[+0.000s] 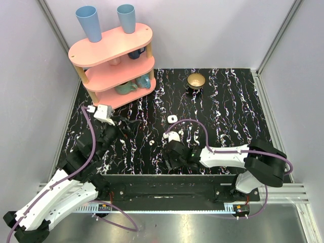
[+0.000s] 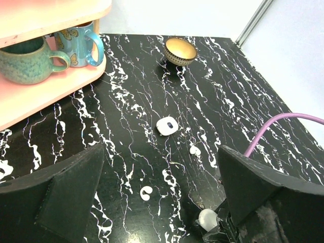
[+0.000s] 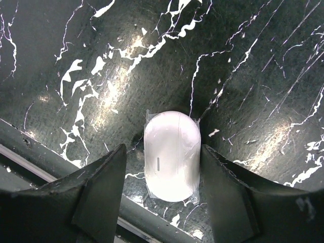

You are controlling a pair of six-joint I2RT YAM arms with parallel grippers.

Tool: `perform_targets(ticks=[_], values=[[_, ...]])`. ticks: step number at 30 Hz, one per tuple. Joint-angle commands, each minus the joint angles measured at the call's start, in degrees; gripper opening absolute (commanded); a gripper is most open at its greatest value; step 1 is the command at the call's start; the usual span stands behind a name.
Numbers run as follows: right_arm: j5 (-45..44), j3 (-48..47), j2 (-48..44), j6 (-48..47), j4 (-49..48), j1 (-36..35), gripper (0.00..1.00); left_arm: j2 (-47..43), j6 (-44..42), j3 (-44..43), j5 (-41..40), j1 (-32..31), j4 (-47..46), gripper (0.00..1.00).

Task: Insert the wireless bluetooth earbuds into the charging case
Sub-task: Pick up the charging case from the corner of the board, then pass from the right arm to the left

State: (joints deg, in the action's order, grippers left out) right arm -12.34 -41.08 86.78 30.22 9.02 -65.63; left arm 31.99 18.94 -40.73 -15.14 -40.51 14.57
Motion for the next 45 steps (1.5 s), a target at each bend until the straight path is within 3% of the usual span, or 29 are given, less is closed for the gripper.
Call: perform_targets(ticks=[1, 8, 14, 18, 20, 24, 29, 34, 38, 45], values=[[0.21, 2.58, 1.20, 4.06, 6.72, -1.43, 0.68, -2.19, 0.22, -2.51, 2.04, -0.09, -0.33, 0.99], [-1.11, 2.67, 0.23, 8.89, 10.05, -2.40, 0.68, -3.25, 0.13, -2.42, 2.83, -0.09, 1.16, 0.99], [-1.81, 1.97, -0.21, 9.16, 11.55, -2.66, 0.59, -3.34, 0.31, -2.34, 3.44, -0.09, 1.34, 0.99], [-1.90, 1.18, 0.57, 8.72, 11.90, -2.67, 0.58, -3.16, 0.48, -2.51, 4.24, -0.09, 1.61, 0.99], [-1.29, 0.74, 1.10, 8.10, 11.90, -2.67, 0.52, -2.99, 0.57, -2.77, 4.67, -0.09, 2.13, 0.99], [-1.64, -0.57, 2.07, 5.65, 10.94, -2.75, 0.26, -1.84, 1.10, -3.74, 4.85, -0.18, 3.18, 0.99], [-4.44, -3.48, 0.15, -1.55, 11.81, -2.75, 0.19, -0.44, 2.15, -4.36, 4.85, -0.09, 4.24, 0.99], [-5.16, -6.02, -13.02, -14.29, 10.68, -2.75, 0.15, 0.62, 2.42, -6.90, 5.90, -0.09, 5.91, 0.99], [0.02, -9.18, -24.00, -25.71, 10.06, -2.75, 0.14, 0.79, 3.47, -9.62, 10.47, -0.01, 6.18, 0.99], [4.25, -12.53, -30.70, -42.06, 10.06, -2.75, 0.12, 8.07, 6.81, -18.94, 24.17, 0.08, 8.98, 0.99]])
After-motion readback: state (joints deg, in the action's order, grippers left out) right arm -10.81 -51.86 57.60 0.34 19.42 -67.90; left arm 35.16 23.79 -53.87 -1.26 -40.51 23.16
